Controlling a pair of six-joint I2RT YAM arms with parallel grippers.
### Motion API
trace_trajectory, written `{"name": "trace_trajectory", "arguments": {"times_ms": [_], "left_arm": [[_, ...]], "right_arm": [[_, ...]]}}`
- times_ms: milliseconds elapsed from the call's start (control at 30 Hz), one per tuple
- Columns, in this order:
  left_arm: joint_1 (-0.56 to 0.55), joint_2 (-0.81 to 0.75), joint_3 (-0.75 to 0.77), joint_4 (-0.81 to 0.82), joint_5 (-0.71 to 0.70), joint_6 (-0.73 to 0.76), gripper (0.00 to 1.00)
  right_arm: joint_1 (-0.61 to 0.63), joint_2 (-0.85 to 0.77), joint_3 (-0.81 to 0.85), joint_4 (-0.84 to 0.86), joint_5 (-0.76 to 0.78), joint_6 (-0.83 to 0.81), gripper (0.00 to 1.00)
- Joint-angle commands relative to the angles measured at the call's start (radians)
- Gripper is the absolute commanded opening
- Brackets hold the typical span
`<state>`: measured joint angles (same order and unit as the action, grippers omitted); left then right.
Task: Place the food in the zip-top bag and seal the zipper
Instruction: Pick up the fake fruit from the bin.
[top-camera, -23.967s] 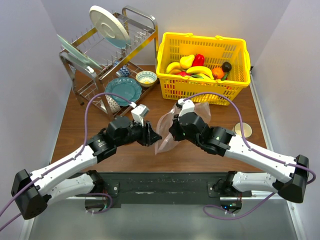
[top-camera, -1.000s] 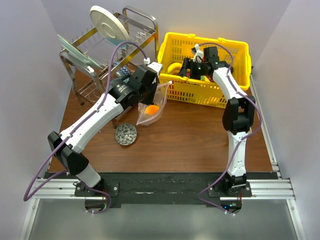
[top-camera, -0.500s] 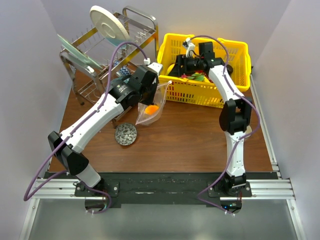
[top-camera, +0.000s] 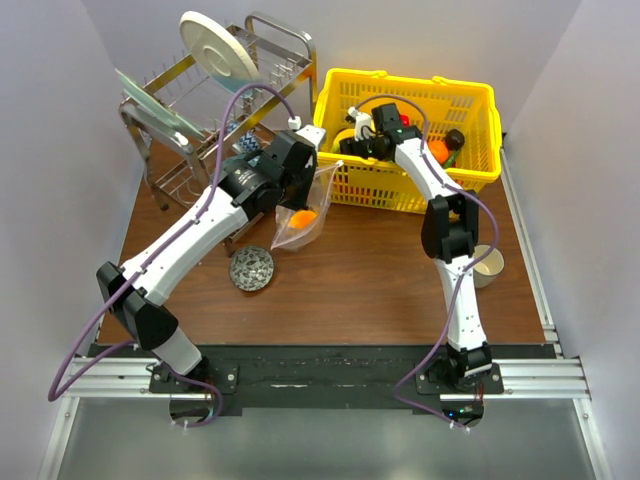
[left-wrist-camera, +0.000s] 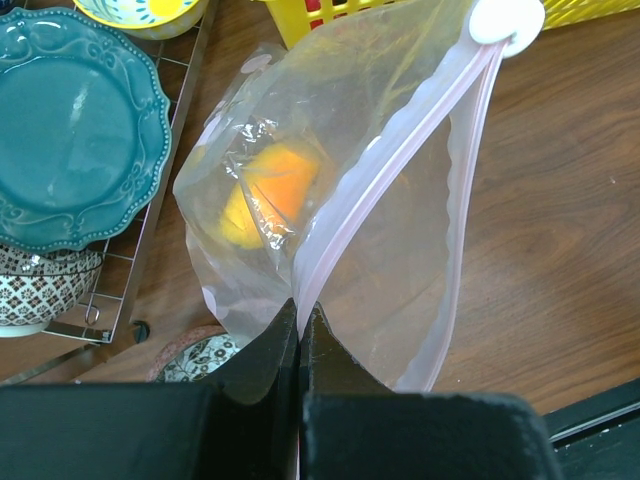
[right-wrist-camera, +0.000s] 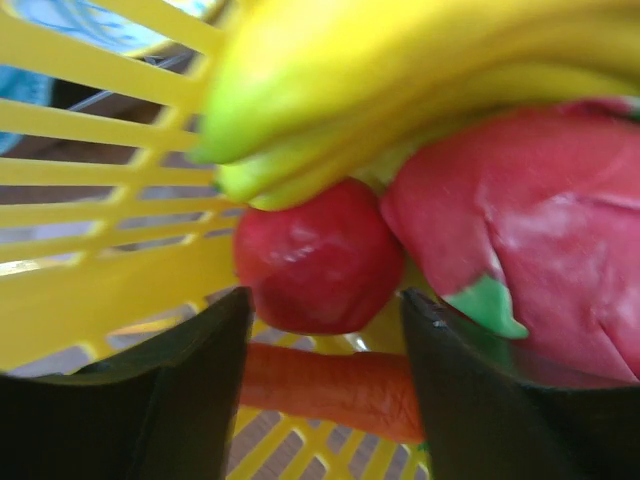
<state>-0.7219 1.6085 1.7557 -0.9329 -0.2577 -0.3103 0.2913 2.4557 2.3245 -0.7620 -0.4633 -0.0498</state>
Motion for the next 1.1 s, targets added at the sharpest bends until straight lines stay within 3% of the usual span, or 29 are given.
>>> {"name": "trace_trajectory", "arguments": {"times_ms": [0, 100, 267, 433, 467, 500, 567, 967, 1067], "left_arm": [[0.004, 0.019, 0.033, 0.019, 0.003, 0.017, 0.00], [0.004, 0.025, 0.037, 0.017, 0.005, 0.017, 0.00], [0.004, 0.030, 0.036, 0.016, 0.005, 0.016, 0.00], [0.003, 0.025, 0.028, 0.017, 0.005, 0.014, 0.00], [0.003, 0.025, 0.028, 0.017, 0.008, 0.014, 0.00], [0.003, 0.025, 0.028, 0.019, 0.011, 0.014, 0.00], [0.004, 0.024, 0.028, 0.019, 0.015, 0.013, 0.00], [0.004, 0.016, 0.021, 0.023, 0.032, 0.008, 0.00], [0.003, 0.016, 0.021, 0.028, 0.040, 0.007, 0.00]], "right_arm": [[0.008, -0.055, 0.029, -0.007, 0.118, -0.025, 0.55], [0.005, -0.086, 0.006, 0.018, 0.179, -0.009, 0.43], [0.003, -0.084, 0.068, -0.037, 0.380, 0.002, 0.42], [-0.026, -0.151, 0.013, -0.030, 0.394, 0.019, 0.59], [-0.029, -0.164, -0.005, -0.016, 0.397, 0.018, 0.64], [-0.032, -0.179, -0.029, -0.013, 0.402, 0.013, 0.79], [-0.030, -0.204, -0.037, -0.028, 0.420, 0.008, 0.89], [-0.046, -0.121, 0.050, -0.301, 0.479, 0.011, 0.94], [-0.055, -0.098, 0.021, -0.297, 0.470, 0.022, 0.94]]}}
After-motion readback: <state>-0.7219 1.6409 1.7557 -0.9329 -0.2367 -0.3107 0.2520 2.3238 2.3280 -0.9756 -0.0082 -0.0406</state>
